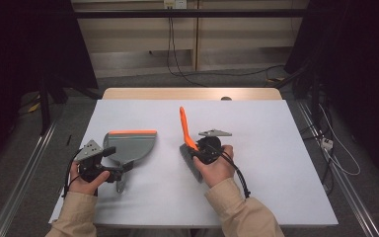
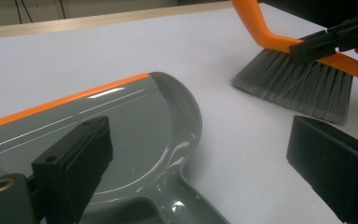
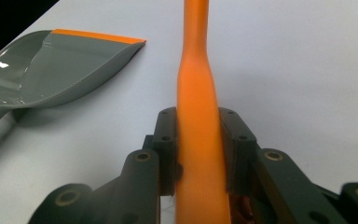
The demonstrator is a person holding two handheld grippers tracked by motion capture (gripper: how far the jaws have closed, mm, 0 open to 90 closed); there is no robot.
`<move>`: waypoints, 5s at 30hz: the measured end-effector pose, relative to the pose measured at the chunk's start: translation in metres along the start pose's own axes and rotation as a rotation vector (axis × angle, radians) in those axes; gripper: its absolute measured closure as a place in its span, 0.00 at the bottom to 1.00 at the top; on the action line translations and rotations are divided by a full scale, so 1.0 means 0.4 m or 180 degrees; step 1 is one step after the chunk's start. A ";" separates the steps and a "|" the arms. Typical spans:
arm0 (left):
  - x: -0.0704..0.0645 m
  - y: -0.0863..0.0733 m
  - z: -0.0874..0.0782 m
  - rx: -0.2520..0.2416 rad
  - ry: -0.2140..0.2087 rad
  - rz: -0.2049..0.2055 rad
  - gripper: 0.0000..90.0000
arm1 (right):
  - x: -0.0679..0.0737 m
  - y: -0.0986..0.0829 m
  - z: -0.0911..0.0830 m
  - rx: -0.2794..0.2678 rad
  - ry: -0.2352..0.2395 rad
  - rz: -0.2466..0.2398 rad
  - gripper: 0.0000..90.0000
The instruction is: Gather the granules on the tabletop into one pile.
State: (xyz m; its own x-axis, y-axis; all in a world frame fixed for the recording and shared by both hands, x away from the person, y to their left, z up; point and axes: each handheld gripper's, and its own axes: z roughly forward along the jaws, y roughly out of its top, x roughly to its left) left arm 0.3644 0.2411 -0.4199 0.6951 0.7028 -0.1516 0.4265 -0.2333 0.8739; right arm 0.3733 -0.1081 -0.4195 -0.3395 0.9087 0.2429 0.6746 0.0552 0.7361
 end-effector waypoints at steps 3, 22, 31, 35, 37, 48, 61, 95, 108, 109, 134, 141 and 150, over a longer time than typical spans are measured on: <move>0.000 0.000 0.001 0.0011 0.0001 0.0018 0.08 | -0.001 0.002 -0.004 -0.0040 0.0054 0.0027 0.79; 0.001 -0.001 0.004 0.0019 0.0002 0.0006 0.08 | -0.023 -0.007 0.001 0.0007 0.0236 0.0210 0.79; 0.002 -0.002 0.004 0.0020 -0.0013 -0.0013 0.08 | -0.046 0.036 -0.033 -0.0138 0.0796 -0.0018 0.79; 0.004 -0.001 0.003 0.0009 -0.0011 -0.0009 0.08 | -0.054 0.041 -0.044 -0.0065 0.1051 -0.0276 0.79; 0.005 -0.002 0.003 0.0007 -0.0009 -0.0019 0.08 | -0.054 0.034 -0.046 0.0014 0.1175 -0.0526 0.79; 0.009 -0.004 0.004 0.0034 -0.0002 -0.0044 0.08 | -0.094 0.008 -0.010 0.0360 0.1893 -0.1455 0.79; 0.014 -0.007 0.009 0.0066 0.0003 -0.0054 0.08 | -0.138 0.042 0.038 0.0353 0.2287 -0.1647 0.79; 0.010 -0.006 0.006 0.0047 0.0001 -0.0042 0.08 | -0.146 0.064 -0.033 0.0066 0.2026 -0.1731 0.79; 0.003 0.000 -0.001 0.0012 -0.0002 -0.0029 0.08 | -0.225 0.038 -0.090 -0.0349 0.0316 -0.1034 0.79; 0.002 0.000 -0.001 0.0013 0.0000 -0.0032 0.08 | -0.223 0.031 -0.085 -0.0347 0.0268 -0.1054 0.79; -0.004 0.002 -0.006 0.0087 0.0126 -0.0027 0.07 | -0.167 -0.007 -0.072 -0.0564 0.0348 -0.1030 0.79; -0.020 -0.005 0.001 0.0327 0.0272 -0.0007 0.07 | -0.222 -0.003 -0.094 -0.0556 0.0160 -0.0918 0.79; -0.042 -0.038 0.022 0.0757 0.0532 -0.0047 0.15 | -0.262 -0.008 -0.087 -0.0334 -0.0109 -0.0921 0.79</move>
State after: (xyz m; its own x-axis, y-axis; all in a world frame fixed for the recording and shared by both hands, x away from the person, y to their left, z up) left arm 0.3512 0.2269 -0.4348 0.5911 0.8037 -0.0681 0.5734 -0.3593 0.7363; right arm 0.3840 -0.2180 -0.4255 -0.4842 0.8749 -0.0064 0.4811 0.2723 0.8333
